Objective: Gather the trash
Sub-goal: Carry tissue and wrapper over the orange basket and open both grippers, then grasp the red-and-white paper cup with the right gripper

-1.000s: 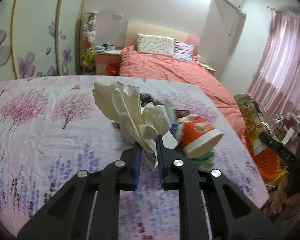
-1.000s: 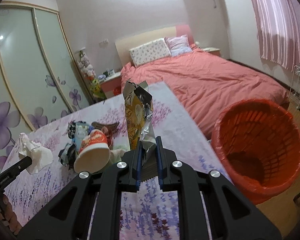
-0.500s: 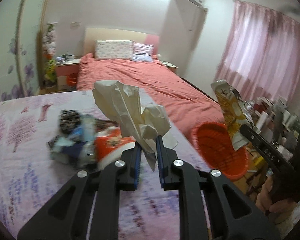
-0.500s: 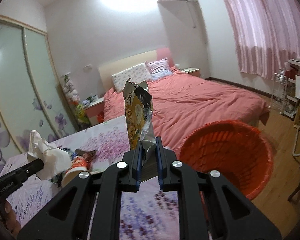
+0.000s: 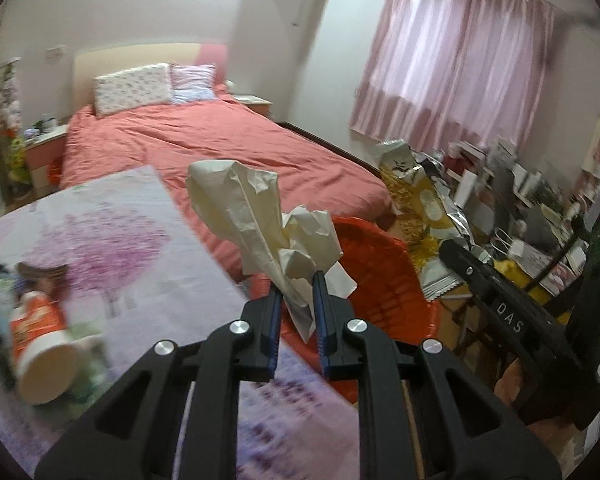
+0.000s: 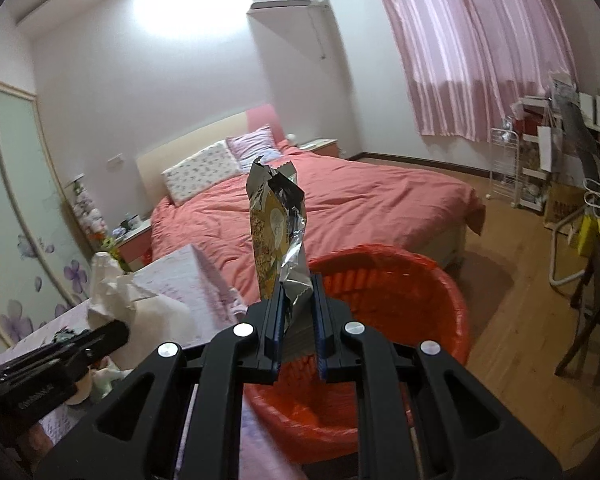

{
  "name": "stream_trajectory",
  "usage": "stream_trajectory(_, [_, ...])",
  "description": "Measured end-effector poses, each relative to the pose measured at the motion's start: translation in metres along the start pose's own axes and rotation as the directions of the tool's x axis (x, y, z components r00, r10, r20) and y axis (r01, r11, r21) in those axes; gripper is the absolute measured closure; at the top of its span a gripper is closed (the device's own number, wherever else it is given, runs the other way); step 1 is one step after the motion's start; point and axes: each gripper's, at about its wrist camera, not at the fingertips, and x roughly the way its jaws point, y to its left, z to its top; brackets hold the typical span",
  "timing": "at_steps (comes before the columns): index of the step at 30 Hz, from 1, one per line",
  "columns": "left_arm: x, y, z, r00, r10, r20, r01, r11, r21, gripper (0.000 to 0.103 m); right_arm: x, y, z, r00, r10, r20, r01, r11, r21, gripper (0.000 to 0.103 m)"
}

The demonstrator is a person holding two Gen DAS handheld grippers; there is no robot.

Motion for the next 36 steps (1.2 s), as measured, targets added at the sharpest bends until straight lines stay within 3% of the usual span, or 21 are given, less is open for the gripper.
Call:
stream_trajectory(10, [0.076, -0.030, -0.002, 0.994, -0.036, -0.099, 0.041, 0.998, 0.054, 0.085, 0.025, -0.031, -0.004, 0.999, -0.018, -0.045, 0.021, 0.997, 0.075, 0.090])
stream_trajectory(13, [0.090, -0.034, -0.004, 0.993, -0.017, -0.119, 0.024, 0.998, 0.054, 0.077, 0.030, -0.035, -0.004, 0.998, -0.008, -0.069, 0.014, 0.996, 0.088, 0.089])
stream_trajectory(15, [0.096, -0.031, -0.007, 0.991, -0.004, -0.132, 0.011, 0.999, 0.049, 0.065, 0.031, -0.037, -0.006, 0.997, -0.005, -0.083, 0.013, 0.995, 0.098, 0.088])
stream_trajectory(18, [0.100, -0.023, -0.012, 0.988, 0.020, -0.150, -0.015, 0.999, 0.037, 0.063, 0.032, -0.039, -0.009, 0.995, -0.014, -0.096, 0.024, 0.995, 0.100, 0.075])
stream_trajectory(24, [0.084, -0.003, -0.018, 0.987, 0.074, -0.141, -0.074, 0.997, 0.011, 0.053, 0.024, -0.033, -0.009, 0.994, -0.041, -0.104, 0.051, 0.995, 0.086, 0.072])
stream_trajectory(36, [0.011, 0.019, -0.026, 0.988, 0.143, -0.060, -0.144, 0.990, -0.006, 0.048, 0.007, 0.011, -0.002, 0.995, -0.001, -0.104, 0.000, 1.000, -0.016, 0.072])
